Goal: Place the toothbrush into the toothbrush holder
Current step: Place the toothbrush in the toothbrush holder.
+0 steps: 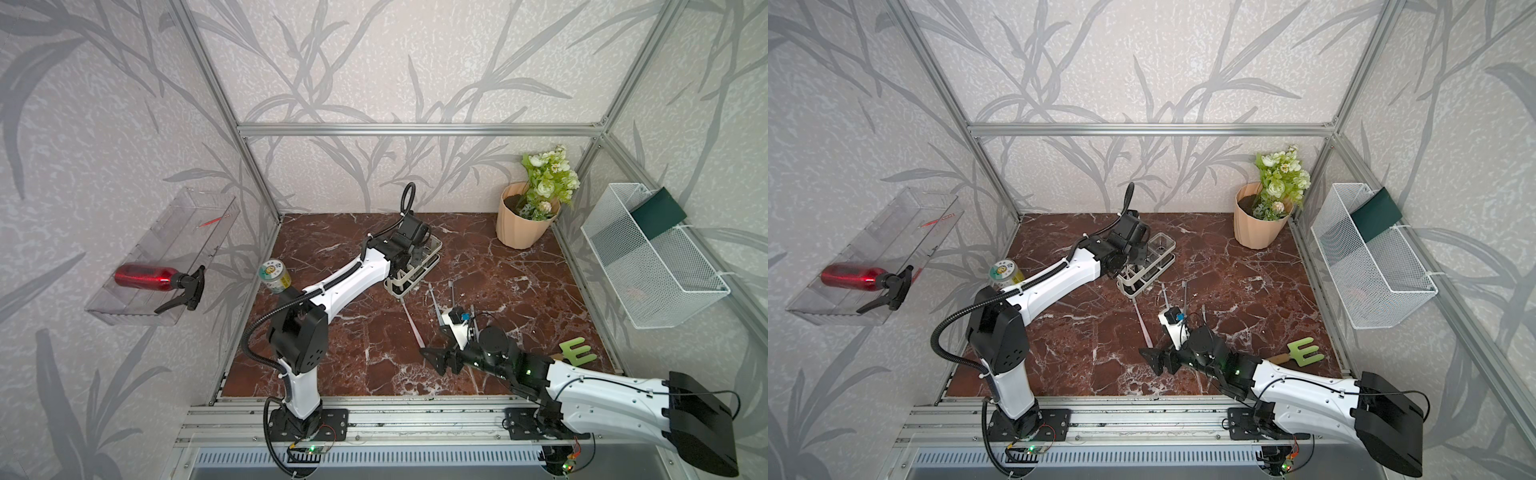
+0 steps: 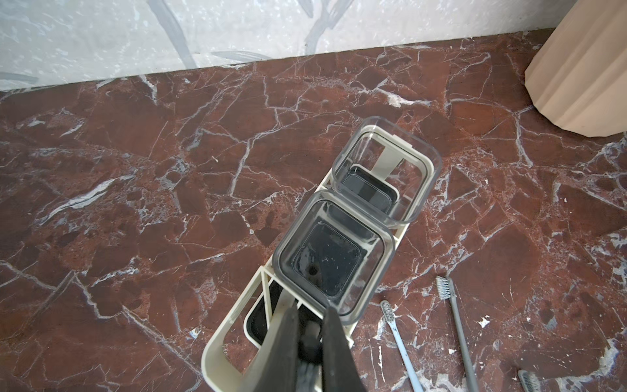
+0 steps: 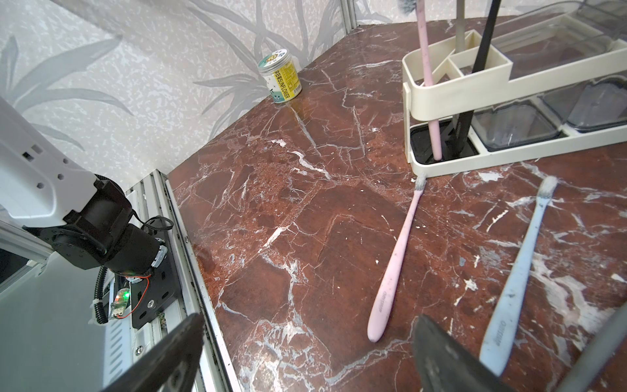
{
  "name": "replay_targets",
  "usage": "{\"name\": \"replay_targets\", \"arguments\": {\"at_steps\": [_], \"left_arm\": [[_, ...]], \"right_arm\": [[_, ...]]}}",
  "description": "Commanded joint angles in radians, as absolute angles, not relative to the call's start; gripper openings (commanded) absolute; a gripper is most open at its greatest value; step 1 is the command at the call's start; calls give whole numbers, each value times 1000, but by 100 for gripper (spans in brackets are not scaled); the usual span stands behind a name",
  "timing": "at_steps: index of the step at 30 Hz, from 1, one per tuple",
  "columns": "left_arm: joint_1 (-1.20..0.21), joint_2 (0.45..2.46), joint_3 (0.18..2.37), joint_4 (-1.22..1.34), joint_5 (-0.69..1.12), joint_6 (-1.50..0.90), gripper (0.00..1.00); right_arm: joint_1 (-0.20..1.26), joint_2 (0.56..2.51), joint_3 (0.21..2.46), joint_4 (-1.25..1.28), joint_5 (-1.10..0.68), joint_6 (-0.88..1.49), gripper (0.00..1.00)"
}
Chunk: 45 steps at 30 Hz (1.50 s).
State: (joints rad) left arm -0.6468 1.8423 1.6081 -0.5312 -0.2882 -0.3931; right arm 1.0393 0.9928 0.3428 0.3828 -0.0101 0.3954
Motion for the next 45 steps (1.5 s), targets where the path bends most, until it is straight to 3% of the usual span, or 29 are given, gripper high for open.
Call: {"name": "replay_targets", "arguments": {"at_steps": [1,4,17,24,29,45], "left_arm": [[-650,1853,1596,-525,-305,-393,0],[-651,1850,1611,-537,-305,-391,3],[-651,1795,1731,-609,-317,-374,49],[-651,1722,1784,-666,-315,-396,64],[-652,1604,1699,-685,-321,-440,74],[-651,1100,1060,-636,-301,-678,78]], "right_arm": [[1034,975,341,385,-18,396,95],[1034,974,341,385,-17,396,95],[1034,984,341,388,-12,393,96],[1029,1015,360,343,20,398,96],[981,1109,411,258,53,426,95],[984,1281,479,262,106,439,91]]}}
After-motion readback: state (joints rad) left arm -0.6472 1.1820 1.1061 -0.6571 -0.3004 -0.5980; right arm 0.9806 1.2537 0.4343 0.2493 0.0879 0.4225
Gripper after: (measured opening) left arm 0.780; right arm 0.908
